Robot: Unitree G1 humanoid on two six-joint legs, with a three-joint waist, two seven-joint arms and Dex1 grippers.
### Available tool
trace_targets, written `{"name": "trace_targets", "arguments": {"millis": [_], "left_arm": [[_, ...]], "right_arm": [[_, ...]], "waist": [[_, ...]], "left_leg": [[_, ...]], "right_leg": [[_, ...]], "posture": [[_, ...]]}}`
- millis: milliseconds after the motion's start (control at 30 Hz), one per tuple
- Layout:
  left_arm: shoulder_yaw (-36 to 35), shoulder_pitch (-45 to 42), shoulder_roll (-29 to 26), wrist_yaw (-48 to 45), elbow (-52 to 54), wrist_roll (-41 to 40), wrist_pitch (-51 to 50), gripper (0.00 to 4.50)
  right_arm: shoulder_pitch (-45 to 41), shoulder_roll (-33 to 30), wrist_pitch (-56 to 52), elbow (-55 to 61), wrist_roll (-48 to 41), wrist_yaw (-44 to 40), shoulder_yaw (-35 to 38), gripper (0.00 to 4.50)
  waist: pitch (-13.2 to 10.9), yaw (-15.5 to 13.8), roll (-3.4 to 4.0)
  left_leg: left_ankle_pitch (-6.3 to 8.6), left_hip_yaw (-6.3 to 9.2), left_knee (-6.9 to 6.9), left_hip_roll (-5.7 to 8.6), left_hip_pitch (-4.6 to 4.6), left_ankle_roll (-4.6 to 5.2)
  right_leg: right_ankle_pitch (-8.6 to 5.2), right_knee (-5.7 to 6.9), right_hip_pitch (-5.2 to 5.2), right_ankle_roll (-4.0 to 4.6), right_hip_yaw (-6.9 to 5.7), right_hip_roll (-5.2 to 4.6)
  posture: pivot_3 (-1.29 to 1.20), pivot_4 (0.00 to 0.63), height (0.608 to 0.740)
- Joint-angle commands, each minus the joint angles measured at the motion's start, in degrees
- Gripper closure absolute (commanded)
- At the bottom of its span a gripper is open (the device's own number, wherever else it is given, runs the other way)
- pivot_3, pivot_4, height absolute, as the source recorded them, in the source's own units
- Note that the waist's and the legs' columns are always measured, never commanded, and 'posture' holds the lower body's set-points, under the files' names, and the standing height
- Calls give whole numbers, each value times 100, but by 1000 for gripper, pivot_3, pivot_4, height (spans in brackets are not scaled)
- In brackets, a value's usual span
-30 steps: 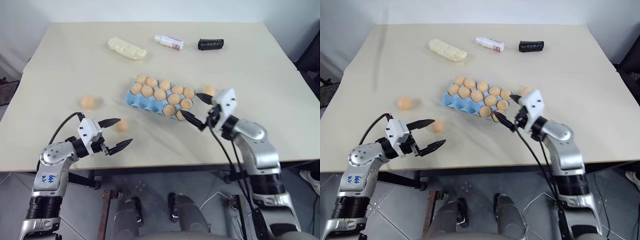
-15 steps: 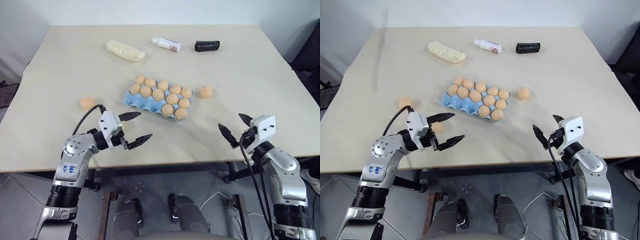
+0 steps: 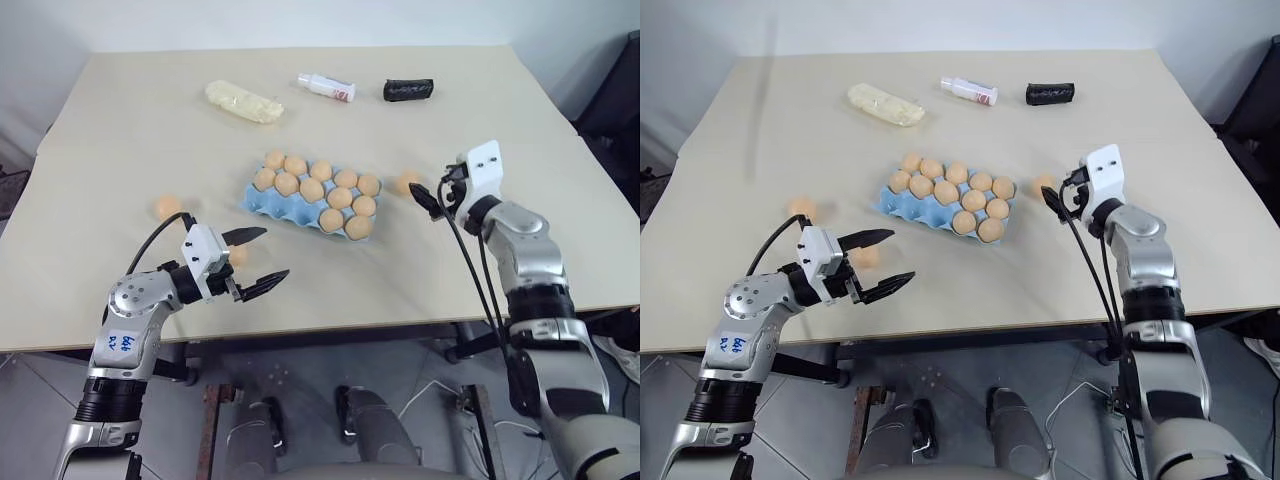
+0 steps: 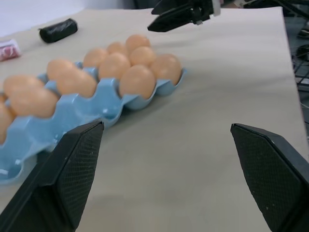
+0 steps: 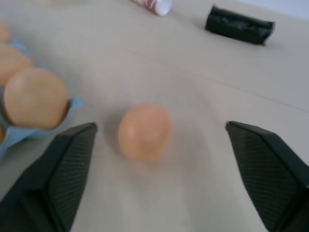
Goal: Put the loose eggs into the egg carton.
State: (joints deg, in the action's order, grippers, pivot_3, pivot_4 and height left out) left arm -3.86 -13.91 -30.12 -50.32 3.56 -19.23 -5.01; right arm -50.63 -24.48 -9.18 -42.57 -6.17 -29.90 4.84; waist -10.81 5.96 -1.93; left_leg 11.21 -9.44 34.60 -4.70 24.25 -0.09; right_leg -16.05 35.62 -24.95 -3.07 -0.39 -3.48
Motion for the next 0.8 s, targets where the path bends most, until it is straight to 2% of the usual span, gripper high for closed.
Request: {"name": "trace_targets", "arguments": {"millis": [33,200,233,333,467,700,800], "left_arm": [[-184,137,-42,122,407,-146,-24,0],[-276,307,-54,251,598,-160,-80,0],[-295,339,-60,278,636,-163,-85,0],[-333,369,-66,325,677,-163,-98,0],[-379,346,-68,363,622,-157,-101,0],[-713,358,-66,506,390,-278,-139,0],[-1065,459,-149,571,162,-339,-144,0]], "right_arm": [[-608,97,508,-1136,181,167,-8,42],[-1211,274,852,-2304,290,264,64,42],[-1284,303,884,-2455,261,299,126,211],[-1387,305,1057,-2693,260,285,187,983],[-1421,279,1308,-2705,203,110,240,2450],[-1255,270,1603,-2120,165,-635,192,2450],[-1043,499,1077,-1018,-118,-1266,84,2450]], "waist": [[0,-12,0],[0,-18,0],[0,-12,0],[0,23,0],[0,34,0],[-1,51,1],[-1,55,2]], "left_leg": [[0,0,-6,0,3,-2],[-4,-7,-17,-1,10,-11],[-4,-7,-17,-1,10,-11],[-3,-12,-14,0,10,-12],[-3,-12,-3,-1,10,-12],[-5,-14,-1,-6,9,-13],[-5,-16,-2,-8,9,-14]], "right_leg": [[5,4,-8,-10,0,0],[4,13,-30,-15,10,8],[4,14,-31,-15,11,8],[5,21,-34,-17,15,6],[6,28,-34,-19,16,6],[7,36,-36,-21,11,11],[7,37,-40,-21,5,12]], "posture": [[0,150,740],[0,150,740],[0,150,740],[0,150,740],[0,150,740],[0,150,740],[0,150,740]]}}
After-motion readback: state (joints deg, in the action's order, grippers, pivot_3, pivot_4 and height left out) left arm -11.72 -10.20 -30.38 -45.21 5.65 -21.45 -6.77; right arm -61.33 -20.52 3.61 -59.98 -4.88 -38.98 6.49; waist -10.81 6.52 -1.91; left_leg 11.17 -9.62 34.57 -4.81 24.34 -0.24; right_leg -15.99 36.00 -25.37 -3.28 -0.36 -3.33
